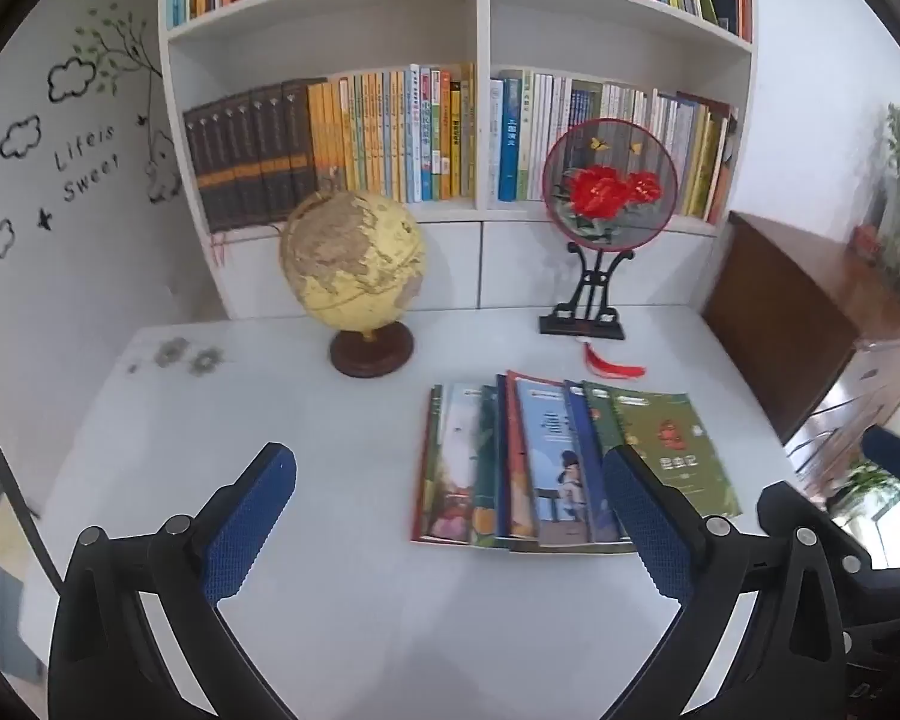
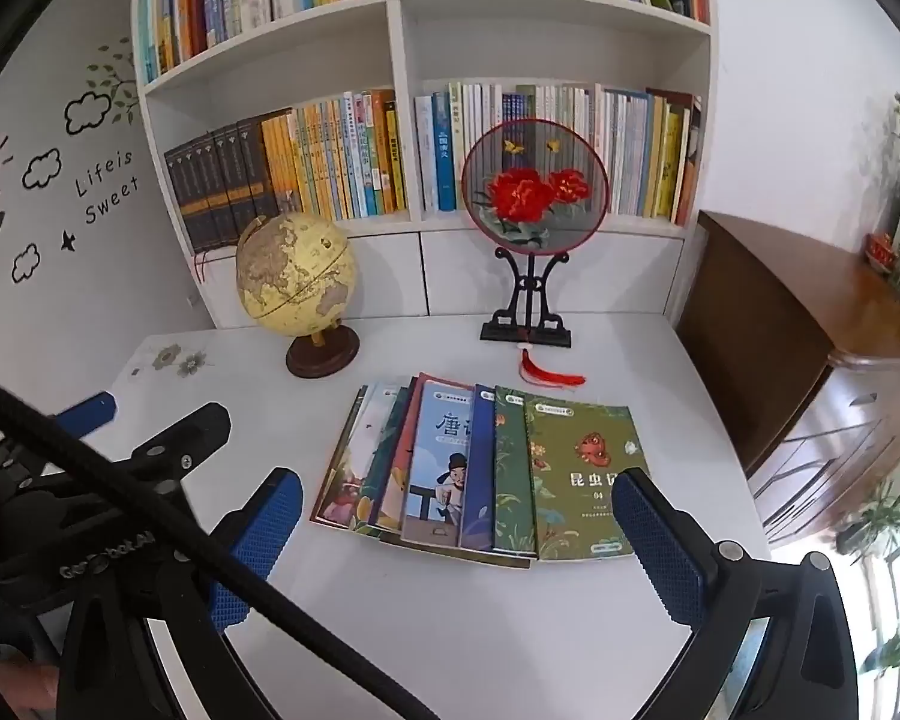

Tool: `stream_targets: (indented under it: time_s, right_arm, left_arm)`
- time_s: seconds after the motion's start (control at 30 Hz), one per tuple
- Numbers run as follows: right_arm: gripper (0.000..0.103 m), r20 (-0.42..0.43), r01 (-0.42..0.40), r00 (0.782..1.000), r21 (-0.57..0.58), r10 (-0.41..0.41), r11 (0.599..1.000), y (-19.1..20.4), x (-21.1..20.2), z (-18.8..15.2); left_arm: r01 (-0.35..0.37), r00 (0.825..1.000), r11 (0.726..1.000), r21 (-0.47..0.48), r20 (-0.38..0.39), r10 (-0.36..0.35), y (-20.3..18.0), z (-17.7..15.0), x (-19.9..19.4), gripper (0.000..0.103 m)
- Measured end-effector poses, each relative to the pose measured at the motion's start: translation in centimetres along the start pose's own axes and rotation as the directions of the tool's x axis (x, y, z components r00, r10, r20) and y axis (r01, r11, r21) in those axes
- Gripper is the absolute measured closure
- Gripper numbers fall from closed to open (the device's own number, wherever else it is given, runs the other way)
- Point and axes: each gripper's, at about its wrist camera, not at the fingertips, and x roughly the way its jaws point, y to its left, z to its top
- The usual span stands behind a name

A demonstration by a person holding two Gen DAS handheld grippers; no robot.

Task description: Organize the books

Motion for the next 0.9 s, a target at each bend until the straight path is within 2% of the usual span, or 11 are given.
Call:
stream_targets:
  time_s: [0.17, 0.73, 0.9]
  right_arm:
    - [0.0, 0.009, 0.001, 1.0, 0.011, -0.001, 1.0, -0.14, -0.25, 0.05]
    - [0.0, -0.012, 0.001, 1.0, 0.003, -0.001, 1.0, -0.15, 0.29, -0.08]
    - [0.0, -0.023, 0.002, 1.0, -0.004, -0.002, 1.0, 0.1, 0.5, -0.01]
  left_arm:
    - [0.05, 0.999, 0.998, -0.048, -0.015, -0.05, 0.55, -0.08, 0.39, 0.001]
    - [0.019, 1.0, 1.0, -0.023, 0.008, -0.019, 0.55, -0.46, 0.48, 0.001]
    - [0.028, 1.0, 0.999, -0.043, 0.002, -0.028, 0.83, -0.39, 0.65, 0.001]
